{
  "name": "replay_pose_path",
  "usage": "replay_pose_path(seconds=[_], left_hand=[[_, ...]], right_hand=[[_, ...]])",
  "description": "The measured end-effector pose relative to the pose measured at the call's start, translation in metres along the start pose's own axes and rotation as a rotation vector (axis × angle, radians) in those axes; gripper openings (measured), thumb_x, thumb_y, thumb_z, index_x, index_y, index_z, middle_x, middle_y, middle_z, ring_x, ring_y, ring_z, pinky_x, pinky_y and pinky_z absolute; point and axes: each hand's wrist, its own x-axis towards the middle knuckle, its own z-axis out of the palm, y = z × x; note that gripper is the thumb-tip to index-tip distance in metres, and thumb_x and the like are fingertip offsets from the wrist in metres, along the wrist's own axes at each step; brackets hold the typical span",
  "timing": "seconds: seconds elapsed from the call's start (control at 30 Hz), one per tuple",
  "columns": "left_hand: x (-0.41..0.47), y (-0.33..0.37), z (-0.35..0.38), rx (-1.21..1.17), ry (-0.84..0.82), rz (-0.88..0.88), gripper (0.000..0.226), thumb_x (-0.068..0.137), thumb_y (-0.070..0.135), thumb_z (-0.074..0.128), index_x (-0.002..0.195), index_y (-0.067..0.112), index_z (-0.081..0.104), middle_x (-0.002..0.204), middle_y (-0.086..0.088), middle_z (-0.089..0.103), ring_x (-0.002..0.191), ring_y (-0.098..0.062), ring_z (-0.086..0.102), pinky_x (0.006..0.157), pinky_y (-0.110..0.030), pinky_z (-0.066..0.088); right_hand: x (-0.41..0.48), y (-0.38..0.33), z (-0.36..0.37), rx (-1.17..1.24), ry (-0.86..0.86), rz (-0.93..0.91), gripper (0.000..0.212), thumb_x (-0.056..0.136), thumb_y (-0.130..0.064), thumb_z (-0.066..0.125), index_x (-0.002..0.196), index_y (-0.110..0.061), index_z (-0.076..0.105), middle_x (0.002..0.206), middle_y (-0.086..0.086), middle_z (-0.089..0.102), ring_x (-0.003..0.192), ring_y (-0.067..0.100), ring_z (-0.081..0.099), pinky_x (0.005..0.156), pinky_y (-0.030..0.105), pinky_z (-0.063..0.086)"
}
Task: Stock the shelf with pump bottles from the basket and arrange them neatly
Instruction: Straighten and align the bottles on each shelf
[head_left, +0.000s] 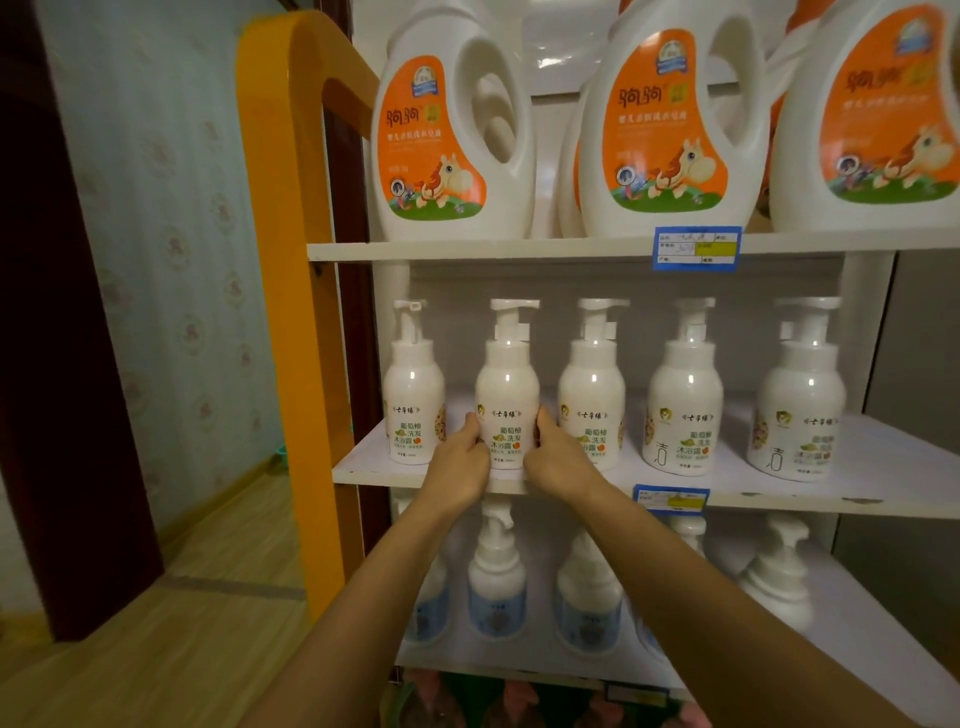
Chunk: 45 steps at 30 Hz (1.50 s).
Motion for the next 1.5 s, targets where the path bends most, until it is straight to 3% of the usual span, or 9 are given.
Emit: replay_pose_path(seconds=[0.1,0.23,0.43,0.63,0.73,0.8,0.93,1.1,1.5], left_hand=[[0.0,0.0,0.001,0.025,-0.007,0.021,0.031,0.092,0.004,0.031,0.119,0.005,0.046,0.114,-0.013,0.059,0.099,-0.022,0.056,0.074,-0.02,0.045],[0.001,0.002,0.002,0.046,-0.013,0.034,0.03,0.092,0.004,0.031,0.118,0.003,0.044,0.117,-0.015,0.059,0.102,-0.025,0.056,0.082,-0.028,0.044],[-0.001,-0.003,0.013,0.064,0.124,0.062,0.026,0.094,0.009,0.033,0.116,0.002,0.045,0.102,-0.011,0.057,0.09,-0.022,0.055,0.073,-0.027,0.045],[-0.01,0.001,0.024,0.029,0.247,0.17,0.034,0.092,0.005,0.036,0.124,0.012,0.042,0.105,-0.008,0.06,0.094,-0.023,0.06,0.084,-0.034,0.051],[-0.019,0.009,0.03,0.024,0.357,0.251,0.05,0.092,0.004,0.039,0.14,0.017,0.03,0.122,0.005,0.049,0.11,-0.011,0.051,0.097,-0.026,0.043],[-0.025,0.015,0.037,0.03,0.417,0.339,0.049,0.091,0.0,0.04,0.138,0.015,0.036,0.133,0.005,0.045,0.121,-0.008,0.043,0.104,-0.023,0.036],[-0.028,0.032,0.061,0.057,0.272,0.39,0.044,0.087,-0.005,0.039,0.128,0.01,0.043,0.12,0.006,0.044,0.11,-0.008,0.042,0.097,-0.016,0.031],[-0.013,0.039,0.083,0.05,0.024,0.167,0.032,0.089,0.0,0.035,0.118,0.006,0.047,0.121,-0.012,0.057,0.106,-0.024,0.055,0.097,-0.034,0.046],[-0.001,0.036,0.083,0.13,-0.066,0.057,0.033,0.089,0.003,0.033,0.121,0.007,0.043,0.121,-0.015,0.059,0.107,-0.029,0.056,0.096,-0.043,0.047]], right_hand=[[0.0,-0.001,-0.001,-0.001,-0.008,0.006,0.049,0.086,0.002,0.044,0.132,-0.005,0.029,0.129,0.018,0.051,0.116,0.033,0.052,0.09,0.035,0.044],[-0.002,-0.002,-0.003,0.028,-0.011,0.021,0.049,0.087,0.001,0.044,0.133,-0.005,0.027,0.131,0.018,0.05,0.117,0.033,0.052,0.093,0.038,0.044],[-0.01,-0.001,-0.012,0.118,-0.041,0.036,0.042,0.086,0.006,0.041,0.126,-0.002,0.031,0.128,0.018,0.05,0.118,0.032,0.05,0.093,0.034,0.043],[-0.017,0.001,-0.019,0.134,-0.061,0.024,0.056,0.09,0.003,0.038,0.14,-0.007,0.017,0.102,0.008,0.053,0.089,0.015,0.05,0.081,0.026,0.038],[-0.025,0.008,-0.025,0.219,0.028,0.013,0.046,0.092,-0.001,0.037,0.137,-0.008,0.031,0.131,0.01,0.05,0.117,0.022,0.049,0.098,0.03,0.04],[-0.03,0.021,-0.03,0.275,0.209,-0.031,0.034,0.09,0.001,0.039,0.121,-0.01,0.047,0.121,0.009,0.056,0.109,0.022,0.054,0.099,0.034,0.044],[-0.04,0.045,-0.048,0.201,0.497,-0.072,0.034,0.081,0.01,0.044,0.111,-0.006,0.047,0.113,0.007,0.049,0.106,0.02,0.049,0.09,0.023,0.04],[-0.027,0.054,-0.055,0.103,0.283,-0.026,0.038,0.081,0.006,0.048,0.117,-0.007,0.042,0.119,0.013,0.054,0.11,0.027,0.053,0.092,0.035,0.046],[-0.016,0.052,-0.068,0.036,0.128,0.065,0.034,0.086,-0.001,0.046,0.119,-0.005,0.041,0.12,0.016,0.056,0.107,0.031,0.056,0.088,0.039,0.049]])
